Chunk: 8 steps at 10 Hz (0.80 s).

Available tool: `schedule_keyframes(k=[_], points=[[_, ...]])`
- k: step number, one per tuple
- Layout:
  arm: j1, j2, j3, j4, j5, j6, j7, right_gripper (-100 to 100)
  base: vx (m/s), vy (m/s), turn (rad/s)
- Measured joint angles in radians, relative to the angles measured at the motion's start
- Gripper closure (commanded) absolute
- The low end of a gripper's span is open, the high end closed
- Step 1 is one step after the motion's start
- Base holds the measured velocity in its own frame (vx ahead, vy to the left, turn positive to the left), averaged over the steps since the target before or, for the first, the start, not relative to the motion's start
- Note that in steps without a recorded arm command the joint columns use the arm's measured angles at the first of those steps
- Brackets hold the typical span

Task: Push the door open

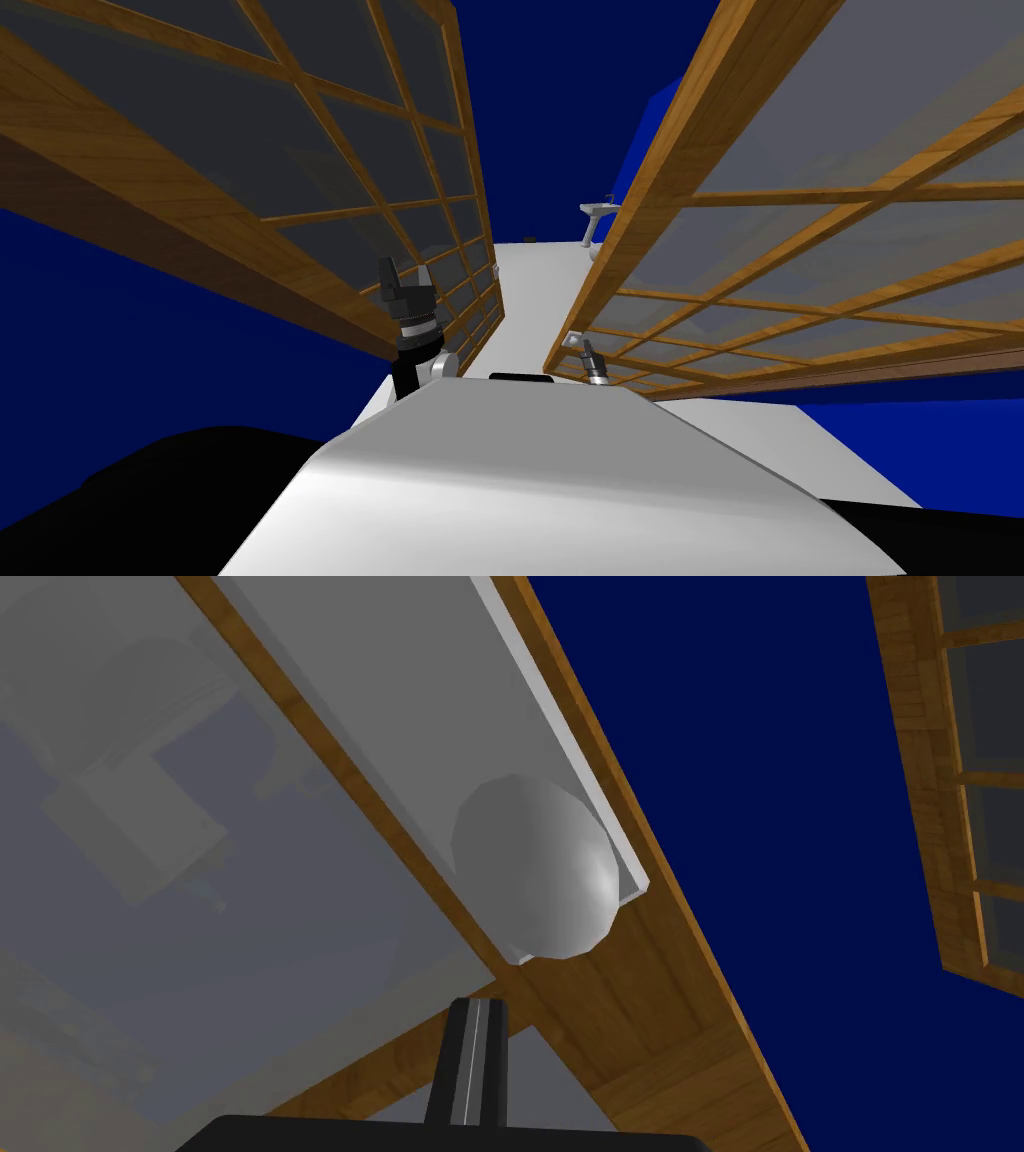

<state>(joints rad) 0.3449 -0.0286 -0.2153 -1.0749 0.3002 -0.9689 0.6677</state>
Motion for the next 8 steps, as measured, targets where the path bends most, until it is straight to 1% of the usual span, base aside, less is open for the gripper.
schedule_keyframes(k=[2, 5, 8], points=[[0.005, -0.003, 0.002, 0.002, -0.013, -0.003, -0.042, -100, -0.019, 0.012, 0.059], [0.017, -0.008, 0.007, -0.008, -0.039, -0.001, -0.129, -100, -0.02, 0.007, 0.053], [0.024, -0.013, 0.01, -0.003, -0.063, -0.007, -0.201, -100, -0.016, 0.003, 0.056]])
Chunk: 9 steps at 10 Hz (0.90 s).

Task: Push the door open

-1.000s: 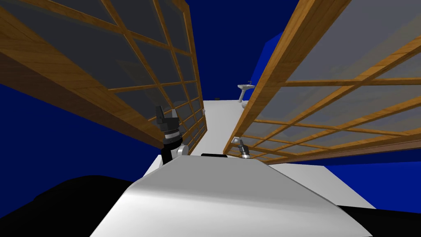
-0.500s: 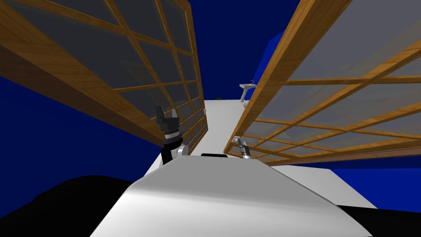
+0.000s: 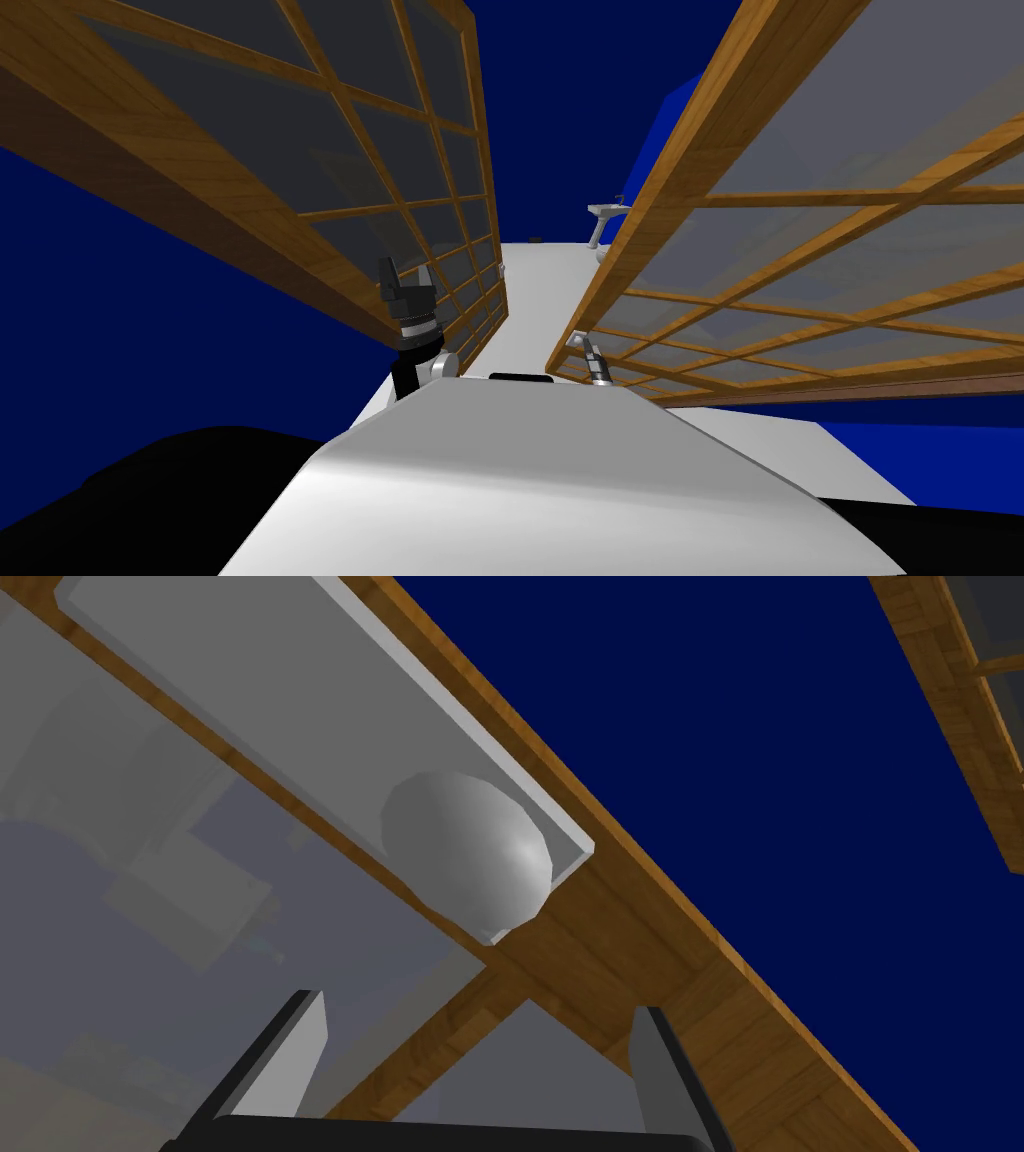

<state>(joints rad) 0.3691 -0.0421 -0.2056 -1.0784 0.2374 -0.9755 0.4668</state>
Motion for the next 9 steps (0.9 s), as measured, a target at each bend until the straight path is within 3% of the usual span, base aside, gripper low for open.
schedule_keyframes(k=[9], points=[[0.029, -0.012, 0.012, -0.001, -0.079, -0.011, -0.221, -100, -0.019, 0.007, 0.069]])
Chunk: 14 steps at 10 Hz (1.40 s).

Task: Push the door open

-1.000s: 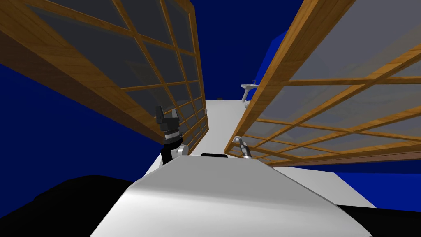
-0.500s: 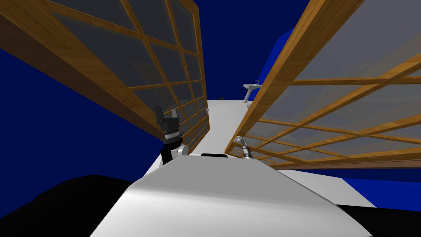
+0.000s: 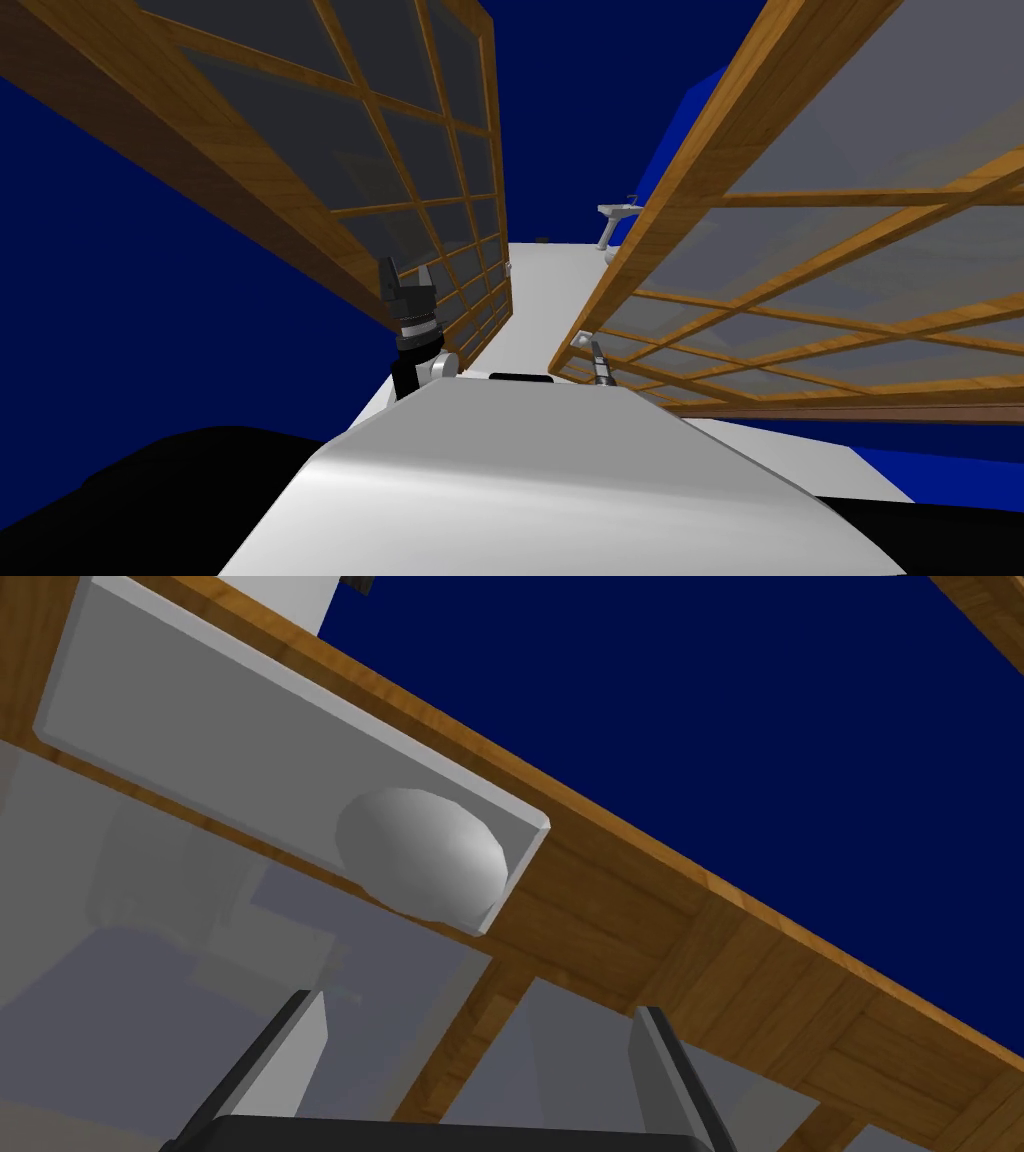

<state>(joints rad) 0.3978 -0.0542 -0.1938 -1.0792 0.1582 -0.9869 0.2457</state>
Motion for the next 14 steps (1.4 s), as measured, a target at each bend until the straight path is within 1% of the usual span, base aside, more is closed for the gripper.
schedule_keyframes(k=[2, 5, 7, 10, 12, 14], points=[[0.009, -0.003, 0.004, 0.004, -0.027, -0.006, -0.054, -100, -0.022, 0.007, 0.085], [0.018, -0.008, 0.007, 0.001, -0.053, -0.008, -0.124, -100, -0.021, 0.01, 0.065], [0.029, -0.008, 0.012, -0.001, -0.082, -0.011, -0.177, -100, -0.023, 0.013, 0.096], [0.041, -0.012, 0.017, -0.006, -0.111, -0.011, -0.248, -100, -0.021, 0.009, 0.073], [0.052, -0.015, 0.021, -0.006, -0.142, -0.016, -0.302, -100, -0.028, 0.013, 0.095], [0.06, -0.017, 0.024, -0.007, -0.164, -0.018, -0.354, -100, -0.021, 0.012, 0.077]])
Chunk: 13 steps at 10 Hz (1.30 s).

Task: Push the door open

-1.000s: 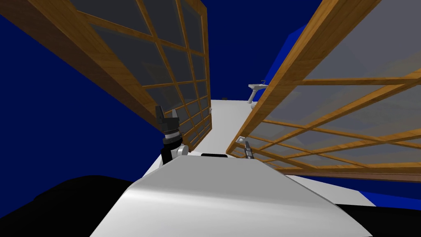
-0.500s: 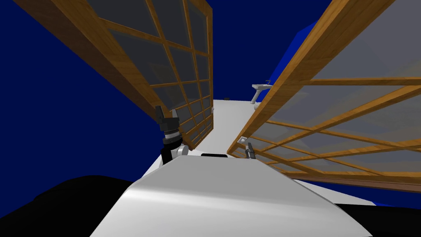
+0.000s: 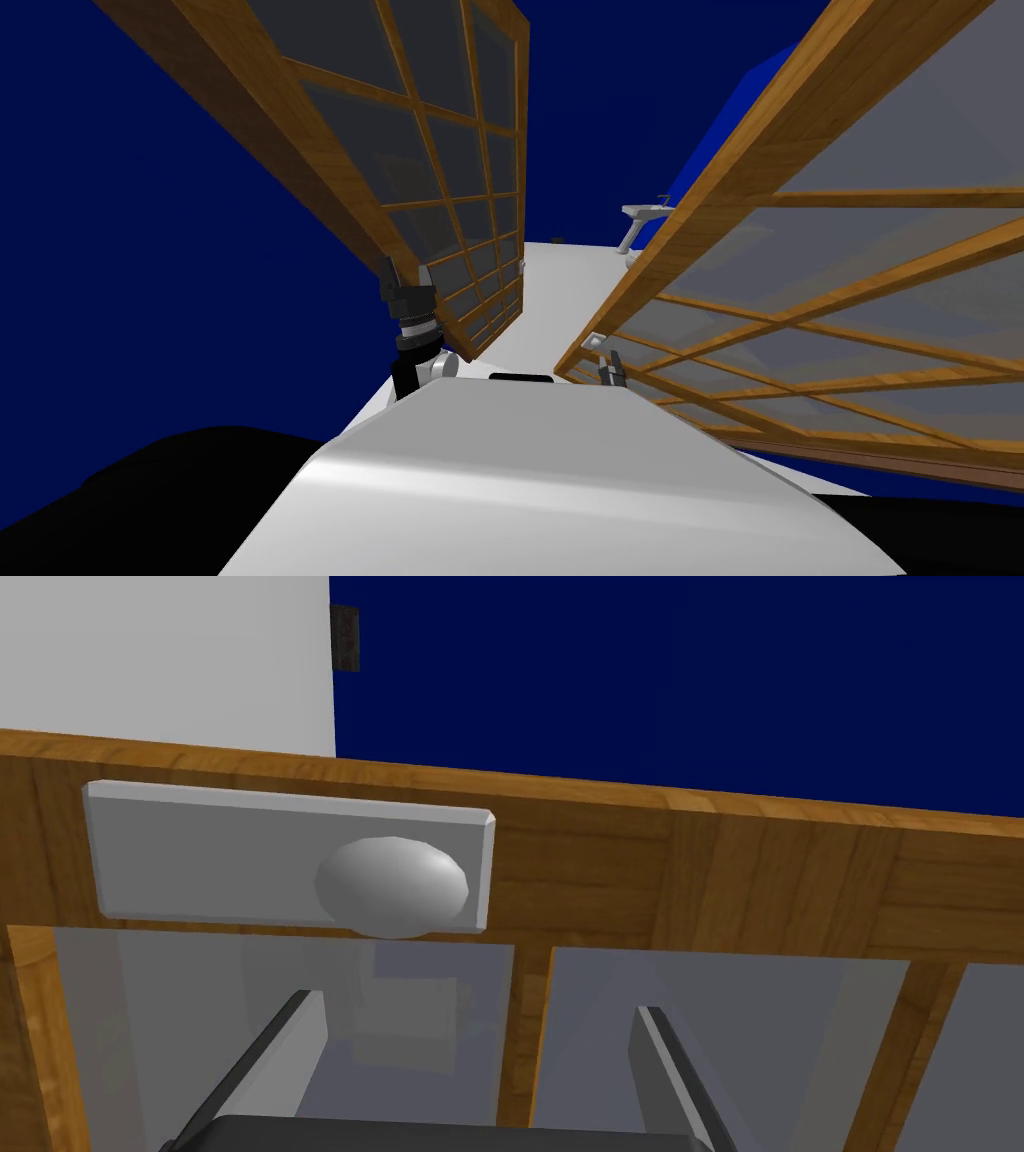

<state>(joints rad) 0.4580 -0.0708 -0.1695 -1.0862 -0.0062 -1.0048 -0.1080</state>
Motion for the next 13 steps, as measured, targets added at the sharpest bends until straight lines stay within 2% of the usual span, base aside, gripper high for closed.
schedule_keyframes(k=[3, 7, 13], points=[[0.013, -0.002, 0.006, 0.006, -0.04, -0.01, -0.075, -100, -0.026, 0.016, 0.096], [0.034, -0.003, 0.013, -0.006, -0.084, -0.01, -0.171, -100, -0.023, 0.014, 0.104], [0.057, -0.008, 0.024, 0.007, -0.169, -0.027, -0.326, -100, -0.023, 0.014, 0.085]])
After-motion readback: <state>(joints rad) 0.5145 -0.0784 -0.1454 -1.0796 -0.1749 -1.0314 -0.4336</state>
